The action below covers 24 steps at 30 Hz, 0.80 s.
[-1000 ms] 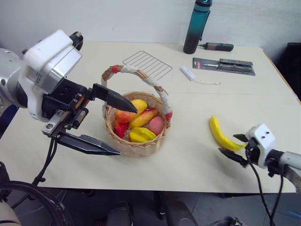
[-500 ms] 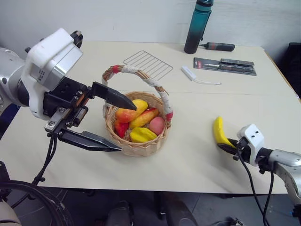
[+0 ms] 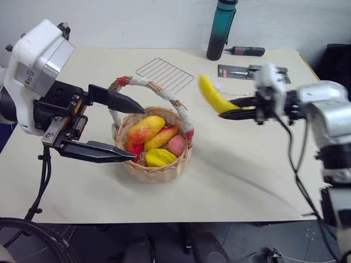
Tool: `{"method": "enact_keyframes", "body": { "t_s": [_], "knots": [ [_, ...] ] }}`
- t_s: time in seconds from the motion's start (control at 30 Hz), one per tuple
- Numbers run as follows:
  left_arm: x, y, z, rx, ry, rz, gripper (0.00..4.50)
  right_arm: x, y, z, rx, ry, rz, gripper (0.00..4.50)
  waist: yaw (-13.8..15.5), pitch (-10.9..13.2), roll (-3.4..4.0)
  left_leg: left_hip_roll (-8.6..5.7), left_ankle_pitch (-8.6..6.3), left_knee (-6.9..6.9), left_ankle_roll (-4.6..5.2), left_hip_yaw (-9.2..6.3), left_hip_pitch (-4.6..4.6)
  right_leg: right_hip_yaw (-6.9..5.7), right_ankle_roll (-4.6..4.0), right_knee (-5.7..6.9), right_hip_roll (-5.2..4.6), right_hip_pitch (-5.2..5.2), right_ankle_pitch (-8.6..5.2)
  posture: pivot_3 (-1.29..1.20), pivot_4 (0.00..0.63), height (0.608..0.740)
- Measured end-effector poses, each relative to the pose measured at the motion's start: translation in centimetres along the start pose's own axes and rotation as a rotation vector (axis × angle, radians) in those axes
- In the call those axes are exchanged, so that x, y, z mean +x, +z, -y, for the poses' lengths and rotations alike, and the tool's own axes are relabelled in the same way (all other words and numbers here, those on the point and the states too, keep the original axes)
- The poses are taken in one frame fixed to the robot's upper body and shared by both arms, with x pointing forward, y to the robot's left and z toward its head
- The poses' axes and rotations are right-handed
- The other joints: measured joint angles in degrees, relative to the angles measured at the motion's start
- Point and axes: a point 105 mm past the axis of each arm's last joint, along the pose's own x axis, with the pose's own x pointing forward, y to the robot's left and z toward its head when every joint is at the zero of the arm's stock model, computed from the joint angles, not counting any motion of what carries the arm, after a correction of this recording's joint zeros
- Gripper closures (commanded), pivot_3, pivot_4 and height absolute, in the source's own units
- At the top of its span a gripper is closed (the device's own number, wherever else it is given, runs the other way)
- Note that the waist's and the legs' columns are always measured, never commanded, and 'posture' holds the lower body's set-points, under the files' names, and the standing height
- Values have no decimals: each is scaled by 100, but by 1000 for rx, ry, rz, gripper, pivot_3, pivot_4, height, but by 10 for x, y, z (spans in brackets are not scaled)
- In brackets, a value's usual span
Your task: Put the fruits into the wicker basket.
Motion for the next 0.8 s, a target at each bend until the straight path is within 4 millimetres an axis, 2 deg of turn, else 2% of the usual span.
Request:
{"method": "enact_keyframes", "body": {
  "t_s": [0.1,0.2,0.47,0.6,0.7,0.8],
  "knots": [
    [-4,2,4,-3,40,-17,0,27,12,5,-70,88,-1,3756,13,-1,1,2,6,16,-27,-5,-71,-8,1,11,-8,-66,-1,0,150,740],
    [-9,-3,5,-36,86,-38,0,44,9,1,-98,177,-7,3756,43,-1,1,7,-1,14,-35,-9,-81,-22,2,5,-14,-71,-1,0,150,740],
    [-25,-6,14,-69,205,-61,0,73,25,-3,-171,284,17,3756,34,-1,1,3,-2,26,-33,-15,-81,-40,0,6,-31,-67,-2,0,150,740],
    [-27,-7,17,-76,225,-58,0,85,21,-6,-138,315,19,2489,21,-1,1,0,4,29,-39,-16,-73,-40,-4,21,-31,-63,0,0,150,740],
    [-27,-8,17,-73,236,-60,0,87,20,-8,-126,327,18,1443,16,-1,1,0,6,32,-41,-18,-72,-41,-5,27,-31,-63,1,0,150,740],
    [-27,-11,17,-81,241,-65,0,86,21,-7,-134,323,26,593,-8,-1,1,0,6,33,-42,-18,-71,-41,-6,30,-31,-63,1,0,150,740]
  ]
}}
